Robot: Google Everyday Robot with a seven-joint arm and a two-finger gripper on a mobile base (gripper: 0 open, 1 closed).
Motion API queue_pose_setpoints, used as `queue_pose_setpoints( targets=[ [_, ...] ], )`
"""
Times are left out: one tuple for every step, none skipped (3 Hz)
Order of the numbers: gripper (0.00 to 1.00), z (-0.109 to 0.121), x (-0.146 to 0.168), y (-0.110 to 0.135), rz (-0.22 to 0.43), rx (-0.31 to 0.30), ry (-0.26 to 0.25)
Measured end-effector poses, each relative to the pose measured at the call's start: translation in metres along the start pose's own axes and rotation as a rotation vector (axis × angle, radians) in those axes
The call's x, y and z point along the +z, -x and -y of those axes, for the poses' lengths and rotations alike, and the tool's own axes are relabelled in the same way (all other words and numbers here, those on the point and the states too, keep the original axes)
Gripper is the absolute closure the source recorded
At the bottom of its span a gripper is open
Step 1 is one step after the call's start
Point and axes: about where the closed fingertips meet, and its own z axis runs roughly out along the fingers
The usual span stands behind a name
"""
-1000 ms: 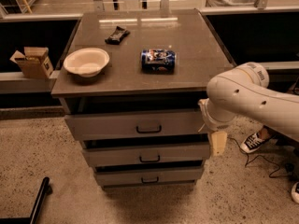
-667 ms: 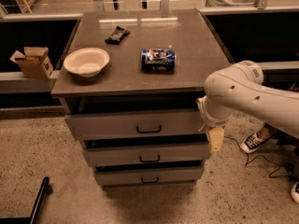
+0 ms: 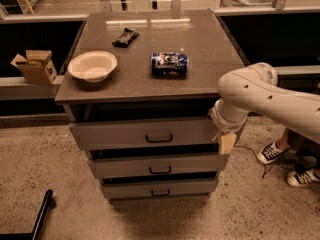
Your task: Open top drawer
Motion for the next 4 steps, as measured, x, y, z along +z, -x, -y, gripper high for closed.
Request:
queue_pose_setpoints(
  targets=[
    [0.27, -0.009, 0.007, 0.0, 0.08, 0.018, 0.055],
    [0.32, -0.025, 0.006, 0.004, 0.148, 0.024, 0.11],
    [0.29, -0.027, 0.0, 0.005, 0.157, 0.025, 0.119],
    [0.28, -0.026, -0.007, 0.005, 0.158, 0.025, 0.12]
  ],
)
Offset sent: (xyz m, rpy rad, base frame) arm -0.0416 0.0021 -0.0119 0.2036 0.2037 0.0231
